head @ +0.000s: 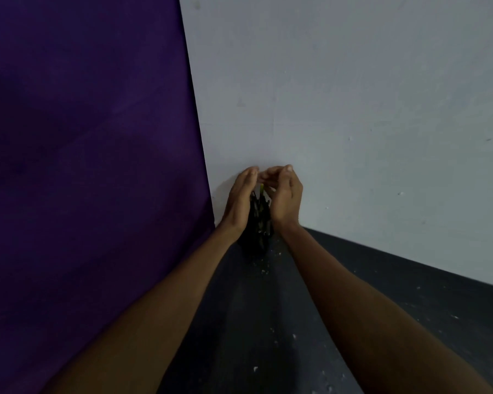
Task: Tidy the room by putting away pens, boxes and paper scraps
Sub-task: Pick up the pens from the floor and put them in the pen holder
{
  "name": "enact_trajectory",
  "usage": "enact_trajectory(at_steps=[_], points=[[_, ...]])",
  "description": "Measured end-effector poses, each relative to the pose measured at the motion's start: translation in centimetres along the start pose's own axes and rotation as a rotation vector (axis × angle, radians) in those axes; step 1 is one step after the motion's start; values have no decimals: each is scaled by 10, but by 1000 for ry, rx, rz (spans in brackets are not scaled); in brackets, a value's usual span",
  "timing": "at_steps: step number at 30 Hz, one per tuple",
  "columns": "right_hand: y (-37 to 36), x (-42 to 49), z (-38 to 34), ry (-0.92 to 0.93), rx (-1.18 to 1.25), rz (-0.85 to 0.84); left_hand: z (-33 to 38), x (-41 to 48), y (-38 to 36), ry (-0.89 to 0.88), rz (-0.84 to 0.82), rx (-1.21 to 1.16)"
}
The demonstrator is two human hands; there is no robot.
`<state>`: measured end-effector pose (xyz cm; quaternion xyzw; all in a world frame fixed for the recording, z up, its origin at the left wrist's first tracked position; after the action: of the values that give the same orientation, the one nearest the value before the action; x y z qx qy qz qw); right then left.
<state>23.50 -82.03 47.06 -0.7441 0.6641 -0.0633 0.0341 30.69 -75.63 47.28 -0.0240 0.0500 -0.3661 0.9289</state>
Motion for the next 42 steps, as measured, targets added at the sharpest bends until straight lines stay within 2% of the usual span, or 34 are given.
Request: enact_trajectory(at_steps=[5,11,16,22,27,33,42], points=[[13,1,7,-49,-32,18,-12,7,10,25,83,87],[13,-2,0,-16,-54,33,-22,4,14,24,11,154],[8,-4,0,-134,20,-28,-16,0,10,38,-26,134],[11,-3,0,-86,-36,-23,-15,-1,17,101,14,183],[16,-9,-12,-82,-206,-76,5,-10,24,89,88,248],[37,-32,-38,-72,-293,-80,29,-34,35,61,161,274],[65,-79,-62,-19,-335,-172,34,-105,56,83,143,315]])
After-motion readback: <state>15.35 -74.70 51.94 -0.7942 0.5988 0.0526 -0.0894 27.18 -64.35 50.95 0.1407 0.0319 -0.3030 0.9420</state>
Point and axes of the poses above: each hand's wrist, its own x-axis towards the middle knuckle, its own y-axis out of the back of the hand, z = x × y, the point moved 4 cm from there along x, towards the middle knuckle, and after that the axes turned 11 degrees about z, right-handed, at the moved point
